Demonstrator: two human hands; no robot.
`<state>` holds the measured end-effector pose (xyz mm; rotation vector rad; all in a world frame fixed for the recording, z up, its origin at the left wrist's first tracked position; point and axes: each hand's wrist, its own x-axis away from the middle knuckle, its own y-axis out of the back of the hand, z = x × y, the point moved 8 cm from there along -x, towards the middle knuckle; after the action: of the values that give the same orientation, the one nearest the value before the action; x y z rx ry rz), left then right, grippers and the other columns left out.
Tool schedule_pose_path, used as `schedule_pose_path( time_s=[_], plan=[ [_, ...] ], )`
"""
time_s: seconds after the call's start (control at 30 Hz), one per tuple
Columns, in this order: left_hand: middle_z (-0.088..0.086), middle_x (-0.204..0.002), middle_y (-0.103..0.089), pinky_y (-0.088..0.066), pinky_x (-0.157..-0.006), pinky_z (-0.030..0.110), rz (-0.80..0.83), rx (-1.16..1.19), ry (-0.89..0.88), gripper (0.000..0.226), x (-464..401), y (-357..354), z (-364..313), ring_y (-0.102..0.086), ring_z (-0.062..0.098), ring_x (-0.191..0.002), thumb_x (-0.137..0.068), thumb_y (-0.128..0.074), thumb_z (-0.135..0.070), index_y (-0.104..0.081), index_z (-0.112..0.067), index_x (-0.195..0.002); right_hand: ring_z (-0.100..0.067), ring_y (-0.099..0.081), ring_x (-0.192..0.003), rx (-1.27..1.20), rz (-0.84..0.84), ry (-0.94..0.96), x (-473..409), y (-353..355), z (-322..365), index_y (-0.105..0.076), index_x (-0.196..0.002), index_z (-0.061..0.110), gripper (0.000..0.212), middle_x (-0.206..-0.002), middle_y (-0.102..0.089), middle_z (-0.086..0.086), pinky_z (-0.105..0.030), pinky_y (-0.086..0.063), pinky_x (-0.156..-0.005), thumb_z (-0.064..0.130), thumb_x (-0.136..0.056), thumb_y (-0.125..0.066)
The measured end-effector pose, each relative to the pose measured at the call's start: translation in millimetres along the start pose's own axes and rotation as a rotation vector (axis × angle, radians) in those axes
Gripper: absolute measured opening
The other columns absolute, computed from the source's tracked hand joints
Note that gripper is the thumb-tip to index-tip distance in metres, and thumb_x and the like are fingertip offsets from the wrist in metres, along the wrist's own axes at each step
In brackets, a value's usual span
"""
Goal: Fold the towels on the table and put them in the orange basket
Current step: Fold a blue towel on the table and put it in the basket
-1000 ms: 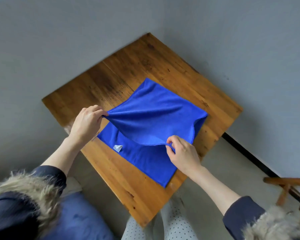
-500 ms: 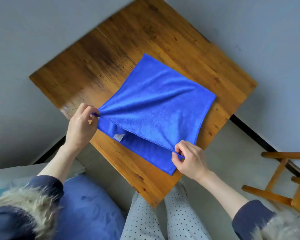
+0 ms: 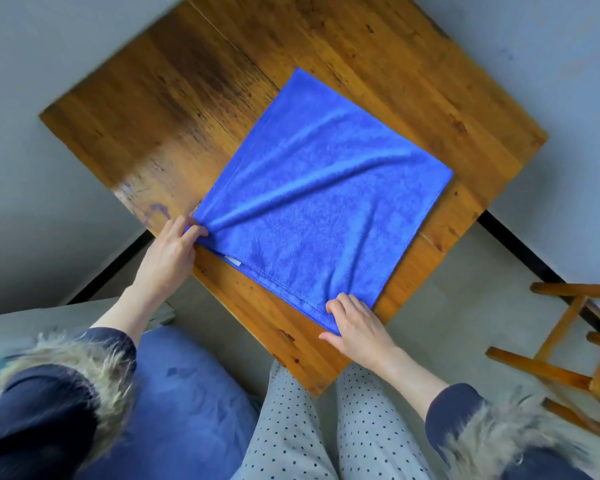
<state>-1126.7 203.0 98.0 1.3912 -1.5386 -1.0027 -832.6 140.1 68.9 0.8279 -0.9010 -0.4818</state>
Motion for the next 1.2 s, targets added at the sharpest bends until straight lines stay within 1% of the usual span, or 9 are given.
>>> schedule_pose_path(
  time_s=[0.1, 0.23, 0.33, 0.47, 0.6, 0.7, 0.83, 1.0, 1.2],
  plan=[
    [0.021, -0.103, -0.055, -0.046, -0.077, 0.048, 0.002, -0.015, -0.005, 0.039, 0, -2, 1, -0.049, 0.037, -0.085, -0.069, -0.049, 0.021, -0.062, 0.0, -0.099, -0.022, -0.049, -0.095, 0.028, -0.024, -0.003, 0, 0, 2, -0.052, -0.106, 0.009, 0.034, -0.103, -0.052, -0.006, -0.032, -0.043, -0.09, 0.036, -0.087, -0.06],
    [0.02, -0.099, -0.058, -0.047, -0.075, 0.048, -0.017, -0.009, -0.002, 0.029, -2, 1, -2, -0.049, 0.037, -0.084, -0.075, -0.05, 0.02, -0.064, 0.0, -0.092, -0.027, -0.055, -0.081, 0.052, -0.118, -0.043, 2, 15, -1, -0.058, -0.089, 0.005, 0.01, -0.087, -0.056, -0.01, -0.038, -0.05, -0.075, 0.005, -0.08, -0.062],
    [0.018, -0.096, -0.06, -0.048, -0.072, 0.047, 0.002, 0.002, -0.014, 0.026, 0, 2, -10, -0.051, 0.036, -0.08, -0.076, -0.052, 0.019, -0.064, 0.0, -0.09, -0.029, -0.057, -0.068, 0.097, -0.171, -0.123, 5, 28, -12, -0.059, -0.076, 0.005, 0.021, -0.074, -0.057, -0.01, -0.037, -0.052, -0.059, -0.007, -0.061, -0.068],
    [0.018, -0.09, -0.059, -0.049, -0.072, 0.047, 0.081, 0.001, 0.014, 0.02, 8, -3, -18, -0.053, 0.034, -0.084, -0.082, -0.054, 0.011, -0.063, 0.001, -0.096, -0.034, -0.057, -0.07, 0.098, -0.181, -0.241, 9, 40, -31, -0.057, -0.072, 0.001, 0.017, -0.073, -0.056, -0.017, -0.042, -0.048, -0.059, -0.013, -0.062, -0.061],
    [0.017, -0.081, -0.058, -0.048, -0.066, 0.048, 0.074, -0.013, -0.019, 0.01, 13, 5, -40, -0.054, 0.035, -0.078, -0.087, -0.056, 0.005, -0.062, 0.001, -0.094, -0.033, -0.055, -0.091, 0.064, -0.197, -0.388, 16, 61, -63, -0.053, -0.094, 0.0, 0.014, -0.092, -0.059, -0.018, -0.042, -0.041, -0.076, -0.002, -0.082, -0.046],
    [0.015, -0.085, -0.056, -0.044, -0.065, 0.042, 0.029, 0.054, -0.038, 0.01, 12, 21, -56, -0.05, 0.032, -0.078, -0.09, -0.05, 0.005, -0.056, 0.0, -0.097, -0.036, -0.054, -0.093, -0.154, -0.31, -0.475, 25, 94, -84, -0.048, -0.103, 0.003, 0.016, -0.1, -0.059, -0.016, -0.038, -0.037, -0.071, 0.004, -0.088, -0.043],
    [0.004, -0.093, -0.047, -0.027, -0.064, 0.02, -0.085, 0.362, 0.12, 0.011, -5, 60, -62, -0.038, 0.012, -0.077, -0.097, -0.039, -0.005, -0.046, -0.008, -0.104, -0.034, -0.053, -0.09, -0.352, -0.518, -0.386, 31, 166, -92, -0.048, -0.103, 0.007, 0.016, -0.097, -0.059, -0.013, -0.033, -0.029, -0.063, 0.004, -0.088, -0.047],
    [-0.002, -0.08, -0.051, -0.038, -0.055, 0.022, -0.225, 0.476, 0.206, 0.008, -36, 128, -89, -0.051, 0.019, -0.067, -0.097, -0.04, -0.011, -0.043, -0.019, -0.097, -0.02, -0.049, -0.075, -0.404, -0.733, -0.265, 41, 257, -105, -0.046, -0.092, 0.018, 0.017, -0.081, -0.056, 0.0, -0.032, -0.035, -0.065, 0.002, -0.087, -0.046],
    [-0.004, -0.073, -0.053, -0.037, -0.058, 0.007, -0.436, 0.54, 0.11, 0.019, -56, 237, -130, -0.05, -0.007, -0.06, -0.094, -0.044, -0.001, -0.052, -0.019, -0.089, 0.004, -0.056, -0.07, -0.552, -0.828, -0.144, 63, 350, -116, -0.053, -0.071, 0.036, 0.035, -0.075, -0.059, 0.02, -0.009, -0.039, -0.064, 0.004, -0.083, -0.061]
  ],
)
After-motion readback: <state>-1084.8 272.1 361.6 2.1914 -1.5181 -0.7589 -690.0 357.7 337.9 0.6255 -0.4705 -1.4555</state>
